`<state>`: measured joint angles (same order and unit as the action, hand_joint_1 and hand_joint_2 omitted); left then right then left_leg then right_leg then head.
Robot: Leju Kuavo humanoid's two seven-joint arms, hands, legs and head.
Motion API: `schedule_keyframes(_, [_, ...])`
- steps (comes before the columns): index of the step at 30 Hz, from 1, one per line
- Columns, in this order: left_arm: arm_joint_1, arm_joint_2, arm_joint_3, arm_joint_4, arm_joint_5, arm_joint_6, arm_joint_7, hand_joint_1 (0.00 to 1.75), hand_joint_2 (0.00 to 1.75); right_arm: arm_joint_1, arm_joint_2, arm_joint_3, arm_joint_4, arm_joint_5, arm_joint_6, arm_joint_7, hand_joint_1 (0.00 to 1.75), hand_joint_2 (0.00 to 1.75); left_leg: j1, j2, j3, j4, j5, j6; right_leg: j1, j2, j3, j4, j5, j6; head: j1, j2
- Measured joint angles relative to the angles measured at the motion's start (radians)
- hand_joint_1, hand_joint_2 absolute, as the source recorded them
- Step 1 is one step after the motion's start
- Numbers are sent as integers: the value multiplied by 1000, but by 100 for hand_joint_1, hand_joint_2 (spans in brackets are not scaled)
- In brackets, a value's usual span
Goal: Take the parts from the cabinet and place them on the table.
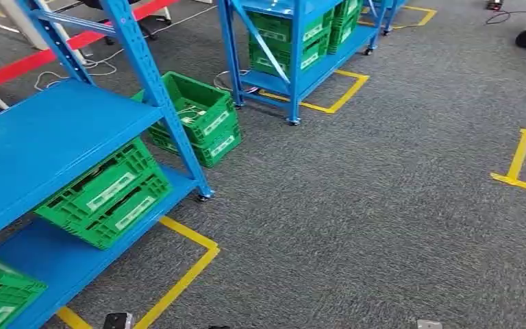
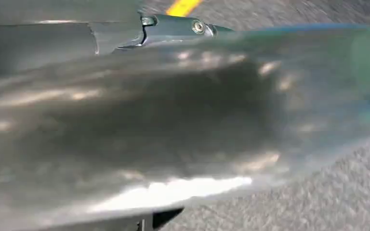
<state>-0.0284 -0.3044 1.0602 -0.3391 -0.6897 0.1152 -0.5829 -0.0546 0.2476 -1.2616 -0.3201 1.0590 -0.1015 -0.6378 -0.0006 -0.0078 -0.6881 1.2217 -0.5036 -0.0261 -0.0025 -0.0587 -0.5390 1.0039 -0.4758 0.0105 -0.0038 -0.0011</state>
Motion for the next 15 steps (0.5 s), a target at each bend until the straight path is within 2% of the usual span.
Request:
schedule_keyframes(1, [1, 3, 6, -2, 0, -3, -5, 0, 0, -4, 0, 5, 6, 1, -5, 0, 0, 0, -2, 14, 54, -96, 43, 4, 0, -12, 2, 0, -1, 0, 0, 0])
schedule_keyframes(2, [1, 7, 11, -5, 1, -10, -6, 0, 0, -7, 1, 10, 11, 2, -11, -2, 0, 0, -6, 55, 110, -189, 74, 9, 1, -23, 5, 0, -2, 3, 0, 0])
schedule_keyframes(3, [-1, 11, 15, -6, 1, -15, -7, 0, 0, -9, 2, 13, 15, 3, -16, -2, 0, 0, -17, 104, 134, -239, 63, 11, 9, -33, 5, 3, -6, 8, -1, 0])
schedule_keyframes(4, [-2, 15, 20, -6, 1, -17, -8, 0, 0, -11, 3, 15, 20, 4, -18, -3, 0, 0, -16, 84, 131, -241, 69, 23, 10, -44, 5, 3, -8, 12, 2, 0])
schedule_keyframes(6, [3, 20, 30, -8, 1, -18, -9, 0, 0, -14, 6, 18, 26, 7, -19, -4, 0, 0, -19, 63, 125, -241, 69, 29, 9, -64, 11, -2, -7, 17, 0, 0])
schedule_keyframes(7, [8, 23, 34, -8, 2, -18, -9, 0, 0, -15, 8, 23, 29, 9, -19, -5, 0, 0, -18, 49, 124, -246, 73, 36, 10, -77, 16, -4, -9, 23, -1, 0])
schedule_keyframes(8, [12, 24, 37, -10, 1, -22, -9, 0, 0, -17, 9, 27, 30, 10, -19, -5, 0, 0, -8, 38, 129, -250, 78, 43, 5, -42, 4, 6, -18, 33, -1, 0])
schedule_keyframes(9, [12, 27, 40, -11, 2, -26, -10, 0, 0, -18, 9, 31, 32, 11, -19, -6, 0, 0, -5, 30, 128, -250, 79, 48, 3, 14, -8, 43, -45, 38, 5, 0])
schedule_keyframes(10, [10, 28, 44, -12, 1, -31, -10, 0, 0, -16, 9, 31, 34, 11, -19, -6, 0, 0, -4, 17, 127, -250, 80, 52, 0, 42, -40, 119, -88, 40, 7, 0])
schedule_keyframes(11, [8, 29, 48, -13, 1, -32, -10, 0, 0, -14, 9, 32, 36, 11, -19, -6, 0, 0, -3, 4, 125, -250, 81, 53, -1, 52, -81, 208, -127, 44, 7, 0])
schedule_keyframes(12, [8, 30, 50, -13, 1, -33, -10, 0, 0, -12, 9, 32, 38, 11, -19, -6, 0, 0, -3, -10, 125, -250, 81, 53, -1, 55, -118, 284, -154, 46, 9, 0])
schedule_keyframes(13, [10, 31, 52, -13, 1, -33, -10, 0, 0, -12, 9, 32, 40, 10, -19, -5, 0, 0, -3, -24, 125, -250, 81, 53, -1, 55, -143, 327, -160, 47, 8, 0])
schedule_keyframes(14, [12, 32, 55, -13, 1, -33, -10, 0, 0, -12, 9, 32, 40, 11, -19, -6, 0, 0, -2, -38, 126, -249, 82, 52, -1, 55, -140, 313, -138, 47, 9, 0])
schedule_keyframes(15, [13, 32, 56, -13, 1, -33, -10, 0, 0, -13, 9, 32, 40, 11, -19, -6, 0, 0, 0, -55, 127, -249, 83, 50, -3, 57, -115, 253, -95, 47, 8, 0])
